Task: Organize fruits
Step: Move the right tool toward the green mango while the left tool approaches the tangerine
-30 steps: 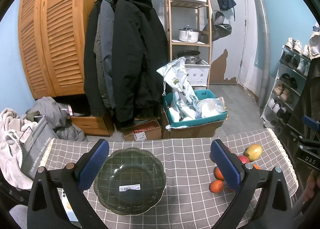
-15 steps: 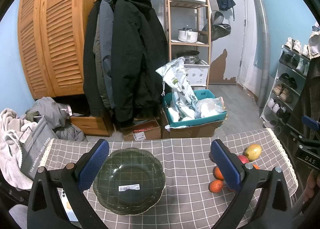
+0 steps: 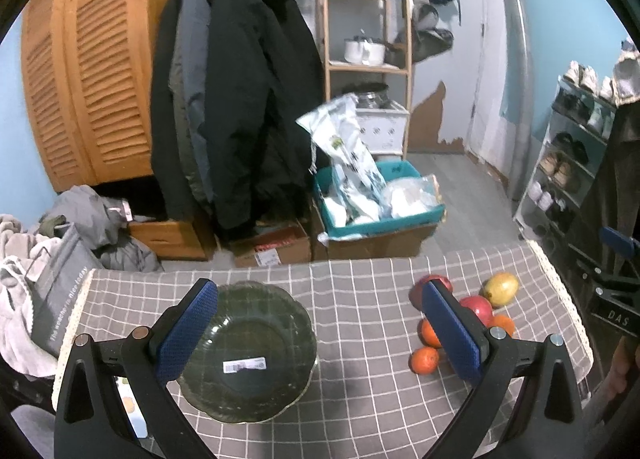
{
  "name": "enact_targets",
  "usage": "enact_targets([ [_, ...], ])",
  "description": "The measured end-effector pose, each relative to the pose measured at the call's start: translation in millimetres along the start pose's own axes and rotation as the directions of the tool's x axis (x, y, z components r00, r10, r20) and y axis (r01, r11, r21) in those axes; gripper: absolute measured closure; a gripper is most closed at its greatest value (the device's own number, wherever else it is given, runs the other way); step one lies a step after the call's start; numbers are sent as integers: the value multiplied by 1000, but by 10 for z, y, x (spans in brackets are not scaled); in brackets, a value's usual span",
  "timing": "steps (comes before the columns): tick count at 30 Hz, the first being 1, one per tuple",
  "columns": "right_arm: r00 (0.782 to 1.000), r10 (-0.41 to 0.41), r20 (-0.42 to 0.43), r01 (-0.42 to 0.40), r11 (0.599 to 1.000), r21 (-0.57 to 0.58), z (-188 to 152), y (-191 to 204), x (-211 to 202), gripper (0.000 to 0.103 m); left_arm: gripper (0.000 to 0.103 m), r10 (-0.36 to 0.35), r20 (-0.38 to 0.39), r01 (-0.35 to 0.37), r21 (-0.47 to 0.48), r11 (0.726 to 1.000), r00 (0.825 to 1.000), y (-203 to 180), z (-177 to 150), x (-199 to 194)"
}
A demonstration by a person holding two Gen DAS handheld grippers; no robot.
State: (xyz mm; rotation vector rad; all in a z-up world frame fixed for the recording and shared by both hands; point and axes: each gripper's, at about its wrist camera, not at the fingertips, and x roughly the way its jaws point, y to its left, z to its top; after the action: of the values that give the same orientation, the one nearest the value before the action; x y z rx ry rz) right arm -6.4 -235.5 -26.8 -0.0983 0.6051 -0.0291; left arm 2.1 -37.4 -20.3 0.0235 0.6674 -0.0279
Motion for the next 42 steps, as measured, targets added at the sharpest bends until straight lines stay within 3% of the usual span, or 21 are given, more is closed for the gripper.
enact_targets([
  [8,995,28,-99,-26,999,21,-121,-177,182,12,1,-25,-68,26,24,999,997,-140,-96,224],
  [17,969,48,-242,-36,998,54,-359,-279,470,12,1,-55,-170,64,48,997,984,-235,-216,507],
  [28,901,67,-428,-67,998,14,-711,-213,913,12,0,-63,-296,96,98,991,953,-406,-469,883],
  [42,792,77,-605,-79,997,23,-1175,-211,1454,12,1,-45,-421,110,131,985,906,-617,-801,1375],
])
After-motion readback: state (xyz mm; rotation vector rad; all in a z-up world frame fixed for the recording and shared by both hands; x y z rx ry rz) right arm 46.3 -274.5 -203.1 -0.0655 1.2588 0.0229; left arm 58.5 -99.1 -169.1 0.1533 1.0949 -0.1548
